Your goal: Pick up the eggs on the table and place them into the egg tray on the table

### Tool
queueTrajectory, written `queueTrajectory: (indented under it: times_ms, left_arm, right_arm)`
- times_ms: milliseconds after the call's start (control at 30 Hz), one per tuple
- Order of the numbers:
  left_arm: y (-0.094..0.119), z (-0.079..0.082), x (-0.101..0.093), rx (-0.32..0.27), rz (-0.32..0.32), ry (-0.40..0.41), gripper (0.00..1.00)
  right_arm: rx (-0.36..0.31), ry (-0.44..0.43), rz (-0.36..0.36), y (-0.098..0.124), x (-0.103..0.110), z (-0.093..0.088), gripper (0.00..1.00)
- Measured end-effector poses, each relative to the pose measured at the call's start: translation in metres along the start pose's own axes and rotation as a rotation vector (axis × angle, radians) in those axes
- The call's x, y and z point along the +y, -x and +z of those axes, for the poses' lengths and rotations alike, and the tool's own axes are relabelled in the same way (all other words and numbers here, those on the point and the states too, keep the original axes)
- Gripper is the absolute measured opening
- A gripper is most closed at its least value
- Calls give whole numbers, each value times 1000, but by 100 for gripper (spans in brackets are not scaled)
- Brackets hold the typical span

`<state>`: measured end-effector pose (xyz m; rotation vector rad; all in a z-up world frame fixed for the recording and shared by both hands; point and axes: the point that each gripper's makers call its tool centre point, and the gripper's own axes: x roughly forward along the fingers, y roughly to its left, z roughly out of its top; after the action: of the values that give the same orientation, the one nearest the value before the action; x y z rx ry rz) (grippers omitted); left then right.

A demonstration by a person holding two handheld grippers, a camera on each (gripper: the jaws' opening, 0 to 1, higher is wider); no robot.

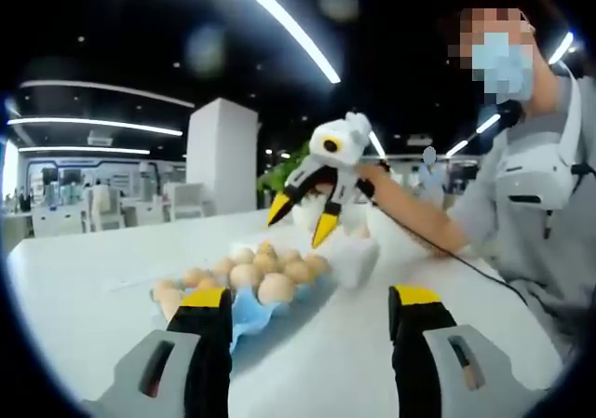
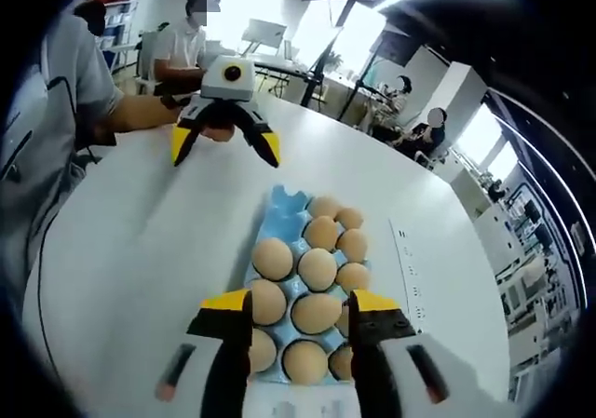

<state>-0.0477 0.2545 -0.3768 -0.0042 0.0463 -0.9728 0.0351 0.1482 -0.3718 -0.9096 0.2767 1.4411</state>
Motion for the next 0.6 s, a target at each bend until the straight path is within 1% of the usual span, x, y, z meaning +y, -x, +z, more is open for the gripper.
queueTrajectory:
  times_ms: [100,200,233,267,367,400,467,600]
  left_arm:
    - [0,0,0,2,0,-2,69]
    - [0,0,1,2,0,-1,69]
    - [0,-1,1,3,0,-2,69]
    - [0,-1,1,3,0,-2,69]
    - [-1,-1,0,4,-2,-2,69]
    - [-1,-1,0,5,-2,-3,69]
    - [-1,-1,0,8,-3,-5,69]
    - [-3,-2,-2,12,-6,-8,69]
  right_arm:
    - [29,1,-23,5,-3,-5,44]
    - [63,-4,-63,12,-9,-12,44]
    - [84,-15,-74,15,-11,-16,45]
    - [98,-22,-77,17,-11,-19,46]
    - [114,-64,-87,23,-14,-27,54]
    - [129,-80,-90,25,-14,-31,55]
    - [149,-77,-107,28,-16,-35,54]
    - [205,-109,-111,36,-14,-49,54]
